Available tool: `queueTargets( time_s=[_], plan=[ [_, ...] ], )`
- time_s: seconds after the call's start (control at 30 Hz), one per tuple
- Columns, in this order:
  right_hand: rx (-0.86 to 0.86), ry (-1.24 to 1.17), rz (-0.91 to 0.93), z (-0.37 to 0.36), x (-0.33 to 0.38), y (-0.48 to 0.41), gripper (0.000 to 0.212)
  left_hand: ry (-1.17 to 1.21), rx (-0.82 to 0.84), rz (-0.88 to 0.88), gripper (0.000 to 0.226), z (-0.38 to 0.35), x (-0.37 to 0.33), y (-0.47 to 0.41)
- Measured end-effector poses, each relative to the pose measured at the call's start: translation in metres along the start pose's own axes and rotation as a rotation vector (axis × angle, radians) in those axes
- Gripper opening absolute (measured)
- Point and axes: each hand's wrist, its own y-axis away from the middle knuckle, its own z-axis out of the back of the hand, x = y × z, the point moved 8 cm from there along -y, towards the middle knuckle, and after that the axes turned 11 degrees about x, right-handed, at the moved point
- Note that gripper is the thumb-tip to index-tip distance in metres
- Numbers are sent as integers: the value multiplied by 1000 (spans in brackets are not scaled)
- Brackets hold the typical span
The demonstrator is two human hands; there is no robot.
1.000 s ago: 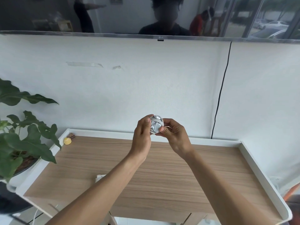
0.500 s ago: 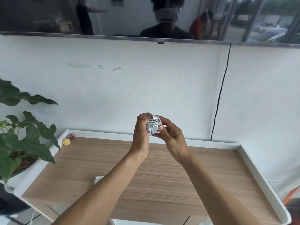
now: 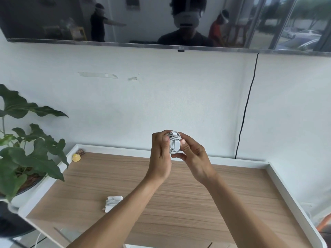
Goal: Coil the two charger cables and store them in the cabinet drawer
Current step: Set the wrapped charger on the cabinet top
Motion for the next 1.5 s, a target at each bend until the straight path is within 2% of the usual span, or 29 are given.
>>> queueTargets(
  time_s=[0.1,0.23,0.3,0.43,0.7,0.9,1.07,1.17,1.27,1.33,1.43,1.5],
  plan=[
    [12,-27,-1,-7,-6,2,34,-96,-75,-91,27,8,-5,0],
    [-5,-10,8,-7,-8,4,35,-122,-75,-106,33,10,-5,-2],
    [1,31,23,-8,-5,5,37,-84,-65,-77,36,9,-4,-3],
    [27,49,47,-11,0,7,34,-13,-9,-10,24,6,-1,-7],
    [-103,135,-26,-10,-1,8,27,0,5,82,19,7,13,-1],
    [-75,102,-31,-9,-2,11,28,-75,80,33,20,3,5,2],
    [-91,47,-78,-1,-9,11,33,-88,276,55,40,-6,13,10],
    [-91,47,-73,2,-9,12,34,-142,282,36,39,1,10,9],
    [-78,52,-68,3,-6,13,33,-10,324,112,27,6,12,7],
    [-69,76,-71,4,-6,14,34,100,349,191,28,9,19,8],
    [-60,106,-57,4,-9,14,33,210,273,201,17,13,20,11],
    [-70,110,-49,3,-9,14,32,92,214,135,18,18,16,13]
  ],
)
